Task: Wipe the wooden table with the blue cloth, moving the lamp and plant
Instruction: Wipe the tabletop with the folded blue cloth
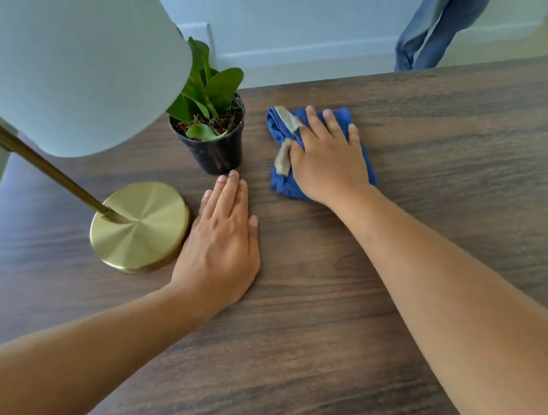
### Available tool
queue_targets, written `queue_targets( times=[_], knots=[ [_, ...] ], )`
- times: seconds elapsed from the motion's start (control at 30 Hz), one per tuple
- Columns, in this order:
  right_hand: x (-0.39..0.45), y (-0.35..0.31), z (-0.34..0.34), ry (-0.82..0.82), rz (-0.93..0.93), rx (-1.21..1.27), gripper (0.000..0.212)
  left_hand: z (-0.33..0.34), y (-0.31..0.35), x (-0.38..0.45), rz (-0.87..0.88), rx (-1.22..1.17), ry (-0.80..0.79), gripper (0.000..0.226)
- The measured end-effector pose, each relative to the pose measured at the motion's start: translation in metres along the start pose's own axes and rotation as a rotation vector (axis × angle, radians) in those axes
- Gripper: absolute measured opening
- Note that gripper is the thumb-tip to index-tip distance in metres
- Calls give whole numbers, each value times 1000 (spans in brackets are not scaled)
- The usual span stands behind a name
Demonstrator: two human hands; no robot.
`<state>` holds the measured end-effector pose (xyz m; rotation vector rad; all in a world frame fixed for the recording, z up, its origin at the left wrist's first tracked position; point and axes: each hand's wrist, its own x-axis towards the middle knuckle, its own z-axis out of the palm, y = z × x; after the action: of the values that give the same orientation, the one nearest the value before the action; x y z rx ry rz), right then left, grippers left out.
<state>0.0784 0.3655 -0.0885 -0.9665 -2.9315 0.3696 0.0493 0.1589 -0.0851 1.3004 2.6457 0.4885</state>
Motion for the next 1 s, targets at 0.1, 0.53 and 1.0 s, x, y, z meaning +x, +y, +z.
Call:
queue_targets(
  times=[0.1, 0.53, 1.0],
  knots=[
    [70, -12, -1, -20, -38, -5, 53, 1, -2, 0, 2, -11, 18, 58],
    [-42, 100, -22, 51, 431, -48, 81, -1, -3, 1, 12, -5, -17, 59],
    [-50, 103, -26, 28, 282, -66, 81, 2, -4, 0, 46, -17, -24, 60]
  ],
)
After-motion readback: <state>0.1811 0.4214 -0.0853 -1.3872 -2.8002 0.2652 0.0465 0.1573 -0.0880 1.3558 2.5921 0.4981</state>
